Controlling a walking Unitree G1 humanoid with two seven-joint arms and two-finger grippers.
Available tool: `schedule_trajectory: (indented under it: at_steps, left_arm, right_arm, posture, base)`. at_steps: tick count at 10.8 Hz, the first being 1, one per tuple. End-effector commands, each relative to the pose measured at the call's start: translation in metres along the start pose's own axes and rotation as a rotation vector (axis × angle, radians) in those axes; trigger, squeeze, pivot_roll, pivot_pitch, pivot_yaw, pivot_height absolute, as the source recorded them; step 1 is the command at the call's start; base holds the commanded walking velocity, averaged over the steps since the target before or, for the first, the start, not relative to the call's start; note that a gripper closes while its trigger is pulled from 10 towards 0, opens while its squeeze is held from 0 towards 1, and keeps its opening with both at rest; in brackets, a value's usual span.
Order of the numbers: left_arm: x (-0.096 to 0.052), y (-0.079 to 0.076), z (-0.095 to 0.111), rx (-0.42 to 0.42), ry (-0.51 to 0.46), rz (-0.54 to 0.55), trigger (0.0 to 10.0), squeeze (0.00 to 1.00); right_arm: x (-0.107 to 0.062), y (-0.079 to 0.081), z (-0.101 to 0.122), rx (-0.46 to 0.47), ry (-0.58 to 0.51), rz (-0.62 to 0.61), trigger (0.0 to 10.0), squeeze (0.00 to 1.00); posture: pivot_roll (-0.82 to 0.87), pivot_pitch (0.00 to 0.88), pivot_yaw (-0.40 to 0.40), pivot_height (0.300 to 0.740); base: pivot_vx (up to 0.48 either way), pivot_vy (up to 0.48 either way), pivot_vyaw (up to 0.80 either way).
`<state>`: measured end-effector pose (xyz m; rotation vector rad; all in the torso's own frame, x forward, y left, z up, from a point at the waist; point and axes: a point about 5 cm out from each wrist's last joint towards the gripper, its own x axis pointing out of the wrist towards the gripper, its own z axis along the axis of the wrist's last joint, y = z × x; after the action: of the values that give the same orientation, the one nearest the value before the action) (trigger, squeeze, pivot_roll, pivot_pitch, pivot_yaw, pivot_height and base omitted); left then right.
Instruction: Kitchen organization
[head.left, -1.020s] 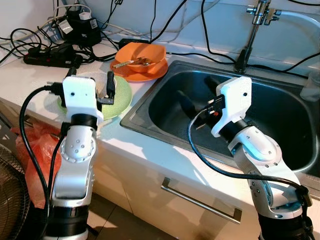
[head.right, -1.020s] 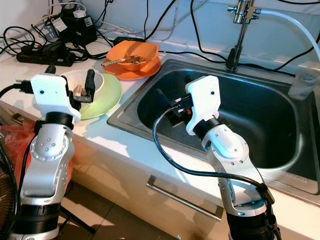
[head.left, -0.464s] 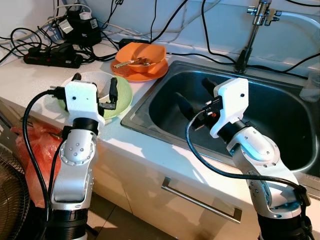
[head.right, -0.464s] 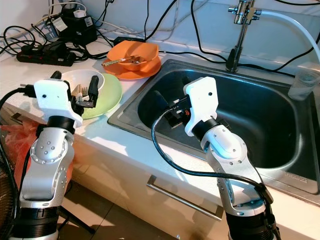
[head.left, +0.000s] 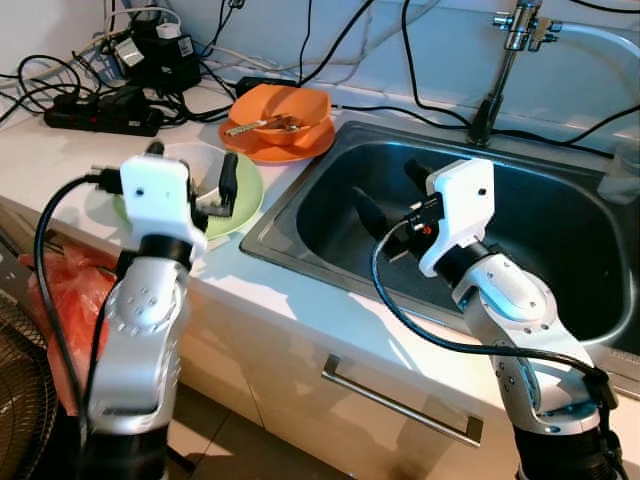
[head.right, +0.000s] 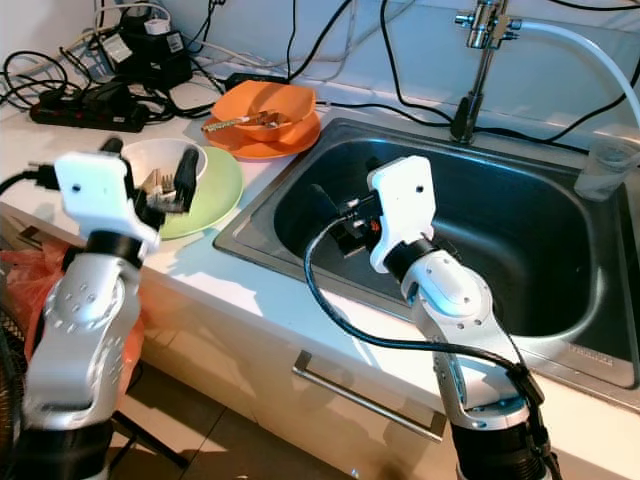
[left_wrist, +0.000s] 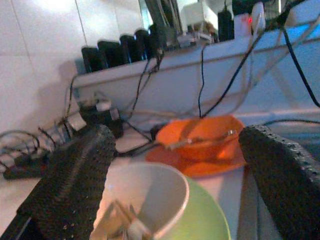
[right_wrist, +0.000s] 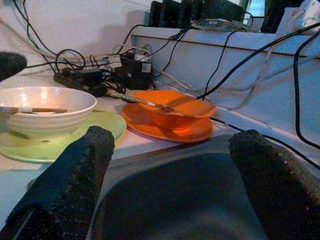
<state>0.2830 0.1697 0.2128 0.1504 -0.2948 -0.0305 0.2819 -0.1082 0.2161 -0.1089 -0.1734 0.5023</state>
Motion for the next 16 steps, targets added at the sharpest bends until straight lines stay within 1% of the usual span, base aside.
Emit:
schedule_trajectory:
  at_steps: [1, 2, 4, 6, 7, 9, 11, 12, 15, 16]
  left_arm:
    - [-0.004, 0.005, 0.000, 0.004, 0.021, -0.005, 10.0, 0.00]
    - [-0.008, 0.005, -0.007, 0.001, 0.052, -0.004, 10.0, 0.00]
    - [-0.010, 0.008, -0.010, 0.006, 0.066, 0.013, 10.0, 0.00]
    - [-0.010, 0.007, -0.014, 0.010, 0.077, 0.018, 10.0, 0.00]
    - [-0.007, 0.005, -0.022, 0.023, 0.083, 0.012, 10.0, 0.00]
    - [-0.002, -0.001, -0.033, 0.034, 0.099, -0.029, 10.0, 0.00]
    - [0.003, -0.005, -0.032, 0.048, 0.083, -0.057, 10.0, 0.00]
    - [0.007, -0.006, -0.028, 0.060, 0.057, -0.073, 10.0, 0.00]
    - [0.015, -0.004, -0.025, 0.116, 0.013, -0.091, 10.0, 0.00]
    - [0.016, -0.005, -0.019, 0.136, -0.018, -0.101, 10.0, 0.00]
  right_arm:
    - [0.004, 0.002, 0.003, -0.013, -0.010, 0.020, 10.0, 0.00]
    - [0.006, 0.003, 0.002, -0.013, -0.010, 0.029, 10.0, 0.00]
    - [0.009, 0.004, 0.001, -0.019, -0.010, 0.041, 10.0, 0.00]
    - [0.011, 0.002, 0.000, -0.030, -0.006, 0.046, 10.0, 0.00]
    - [0.013, -0.001, 0.003, -0.039, -0.016, 0.038, 10.0, 0.00]
    - [0.009, 0.000, 0.003, -0.041, -0.019, 0.020, 10.0, 0.00]
    - [0.006, 0.000, 0.001, -0.035, -0.019, 0.003, 10.0, 0.00]
    - [0.005, 0.001, 0.001, -0.031, -0.020, -0.001, 10.0, 0.00]
    - [0.007, 0.003, 0.001, -0.024, -0.027, -0.007, 10.0, 0.00]
    - [0.007, 0.003, 0.001, -0.024, -0.027, -0.009, 10.0, 0.00]
  posture:
    - [0.00, 0.000, 0.018, 0.740]
    - [0.01, 0.000, 0.015, 0.740]
    - [0.02, 0.000, 0.003, 0.740]
    - [0.02, 0.000, -0.007, 0.740]
    - [0.01, 0.000, -0.002, 0.740]
    - [-0.03, 0.000, 0.027, 0.740]
    - [-0.03, 0.000, 0.040, 0.740]
    - [-0.02, 0.000, 0.045, 0.740]
    - [-0.01, 0.000, 0.044, 0.740]
    - [-0.01, 0.000, 0.043, 0.740]
  base:
    - [0.000, 0.000, 0.00]
    - [0.000, 0.000, 0.00]
    - [0.000, 0.000, 0.00]
    - [0.000, 0.000, 0.00]
    - [0.000, 0.000, 0.00]
    - [0.000, 0.000, 0.00]
    - [0.000, 0.000, 0.00]
    - [0.000, 0.000, 0.00]
    - [0.000, 0.000, 0.00]
    - [0.000, 0.000, 0.00]
